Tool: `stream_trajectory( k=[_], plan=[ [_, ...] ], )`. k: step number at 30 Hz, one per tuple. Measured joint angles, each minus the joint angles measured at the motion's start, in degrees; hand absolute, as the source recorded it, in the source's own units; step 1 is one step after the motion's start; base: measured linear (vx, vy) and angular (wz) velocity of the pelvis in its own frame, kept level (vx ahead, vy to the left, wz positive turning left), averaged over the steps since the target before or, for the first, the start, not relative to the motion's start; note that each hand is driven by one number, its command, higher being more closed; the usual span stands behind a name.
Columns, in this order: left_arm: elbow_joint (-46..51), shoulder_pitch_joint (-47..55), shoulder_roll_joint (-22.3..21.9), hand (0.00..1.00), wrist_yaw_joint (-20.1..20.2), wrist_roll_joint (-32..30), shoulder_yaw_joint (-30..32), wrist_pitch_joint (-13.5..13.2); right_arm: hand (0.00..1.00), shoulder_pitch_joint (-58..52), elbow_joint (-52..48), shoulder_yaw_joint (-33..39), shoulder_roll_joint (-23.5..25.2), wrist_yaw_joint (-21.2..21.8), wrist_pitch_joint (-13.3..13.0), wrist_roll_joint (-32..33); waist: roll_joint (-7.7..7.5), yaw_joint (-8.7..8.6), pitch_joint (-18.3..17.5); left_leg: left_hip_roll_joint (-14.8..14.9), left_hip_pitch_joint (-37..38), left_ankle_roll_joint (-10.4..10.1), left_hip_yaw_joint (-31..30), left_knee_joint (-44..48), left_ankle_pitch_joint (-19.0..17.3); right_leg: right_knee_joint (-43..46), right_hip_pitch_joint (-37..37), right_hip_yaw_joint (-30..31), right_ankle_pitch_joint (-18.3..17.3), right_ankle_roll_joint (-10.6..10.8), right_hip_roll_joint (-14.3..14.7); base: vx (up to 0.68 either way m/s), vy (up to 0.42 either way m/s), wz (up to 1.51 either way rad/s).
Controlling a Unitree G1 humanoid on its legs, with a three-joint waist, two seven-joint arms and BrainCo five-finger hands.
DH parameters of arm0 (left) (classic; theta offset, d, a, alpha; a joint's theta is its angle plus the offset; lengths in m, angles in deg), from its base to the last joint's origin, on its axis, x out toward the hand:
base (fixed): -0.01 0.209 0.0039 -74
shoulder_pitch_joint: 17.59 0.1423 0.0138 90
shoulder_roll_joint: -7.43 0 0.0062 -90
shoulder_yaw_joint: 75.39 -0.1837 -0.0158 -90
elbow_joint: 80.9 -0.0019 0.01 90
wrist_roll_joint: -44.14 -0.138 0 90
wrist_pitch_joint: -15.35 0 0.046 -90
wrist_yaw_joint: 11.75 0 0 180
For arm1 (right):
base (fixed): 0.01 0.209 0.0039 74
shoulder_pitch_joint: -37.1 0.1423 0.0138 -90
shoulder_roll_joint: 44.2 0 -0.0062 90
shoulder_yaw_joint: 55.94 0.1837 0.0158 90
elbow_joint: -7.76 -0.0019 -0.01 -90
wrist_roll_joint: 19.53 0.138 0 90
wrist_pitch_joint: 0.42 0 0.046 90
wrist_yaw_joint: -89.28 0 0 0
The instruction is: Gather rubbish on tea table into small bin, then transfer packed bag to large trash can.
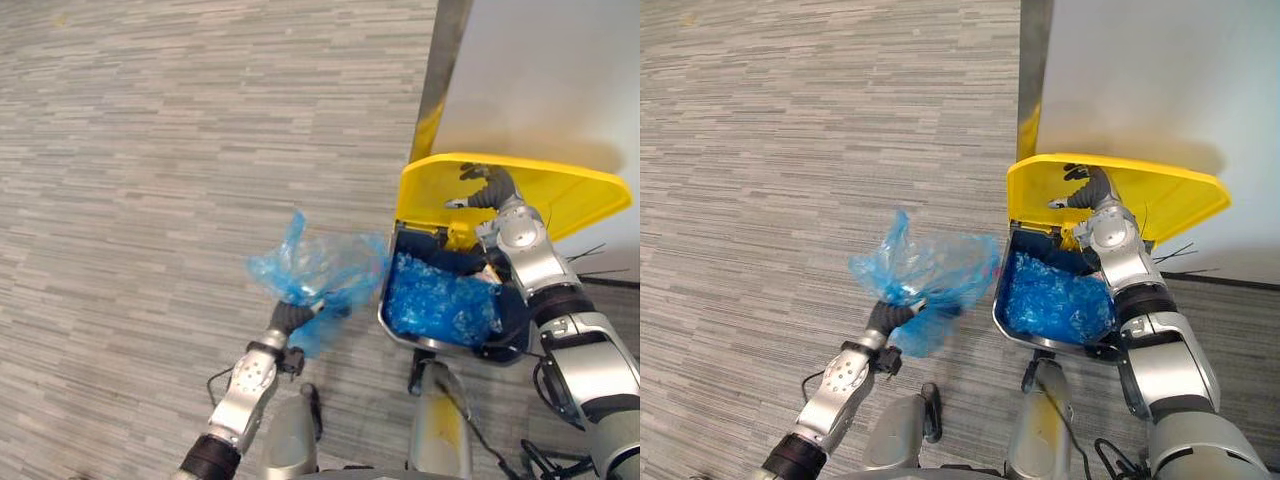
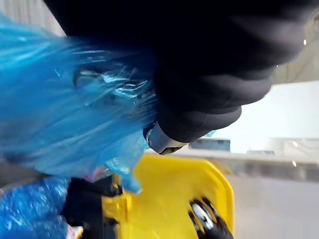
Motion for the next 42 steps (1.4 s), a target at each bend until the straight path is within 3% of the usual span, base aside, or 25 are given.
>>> stream_trajectory(
  k=[7, 11, 13, 19, 26, 27, 34, 42],
  plan=[
    [-0.9, -15.26, -5.05, 1.0, -0.36, 1.7, -6.26, -0.01, 0.0, 7.46, -0.03, -2.5, -0.81, 0.64, 0.08, -0.24, 0.43, -2.91, 4.71, -0.15, -2.25, 1.62, 2.96, 4.87, -2.41, -1.63, -2.09, 3.49, 2.57, 1.27, 0.52, -0.07, 0.042, -0.22],
    [-10.33, -22.42, -9.62, 1.0, -2.93, -0.02, -6.73, 0.03, 0.0, 8.47, -0.19, -2.49, -2.4, 0.61, -0.2, -1.78, 0.58, -3.25, 4.83, -0.18, -3.4, 2.18, 4.68, 5.64, -3.03, -2.46, -3.95, 5.19, 3.99, 1.02, 0.89, 0.0, 0.031, -0.2],
    [-18.12, -24.88, -10.86, 1.0, -4.44, -2.45, -6.68, 0.48, 0.0, 9.45, -0.24, -2.49, -2.56, 0.48, -0.45, -1.79, 0.58, -4.36, 4.83, -0.15, -4.6, 2.32, 4.97, 6.05, -3.24, -2.55, -5.23, 5.45, 4.19, 1.02, 0.96, 0.04, 0.0, -0.08],
    [-36.43, -30.91, -13.56, 1.0, -6.8, -8.16, -4.29, 2.92, 0.0, 9.47, -2.96, -2.51, -4.14, -0.69, -0.92, -1.8, 0.66, -4.32, 4.94, 1.04, -9.26, 2.36, 5.96, 8.9, -4.52, -2.69, -9.68, 6.29, 5.33, 0.51, 2.2, 0.03, -0.011, -0.13],
    [-48.56, -36.7, -15.21, 1.0, -7.67, -15.54, -0.51, 4.37, 0.0, 9.9, -10.72, -4.11, -4.16, -1.72, -1.34, -1.74, 1.17, -3.91, 5.21, 3.4, -15.22, 2.82, 9.05, 13.64, -7.23, -3.33, -16.01, 8.8, 7.41, 0.89, 3.99, 0.02, 0.014, -0.28],
    [-49.11, -36.88, -15.32, 0.0, -7.69, -16.77, 0.42, 4.88, 0.0, 9.9, -12.63, -4.64, -4.03, -1.78, -1.4, -1.72, 1.17, -3.93, 5.2, 4.27, -16.26, 2.66, 9.66, 14.73, -7.74, -3.32, -17.15, 9.18, 7.66, 0.67, 4.32, 0.03, 0.023, -0.25],
    [-48.77, -40.19, -15.52, 0.0, -7.76, -18.57, 3.68, 5.19, 0.0, 9.91, -26.17, -6.72, -1.2, -1.77, -3.02, -0.86, 1.16, -2.99, 5.21, 10.07, -20.37, 2.37, 16.48, 19.66, -8.91, -0.94, -22.99, 10.42, 7.86, 0.34, 6.14, 0.05, -0.037, -0.17],
    [-44.98, -37.84, -15.16, 0.0, -7.53, -18.75, 3.75, 5.12, 0.0, 9.86, -28.72, -8.45, 1.47, -1.5, -3.06, 0.08, 1.05, -2.66, 5.25, 12.21, -20.59, 2.13, 19.11, 21.43, -9.55, -0.15, -23.65, 10.38, 7.84, 0.33, 5.96, 0.0, -0.017, -0.01]
  ],
)
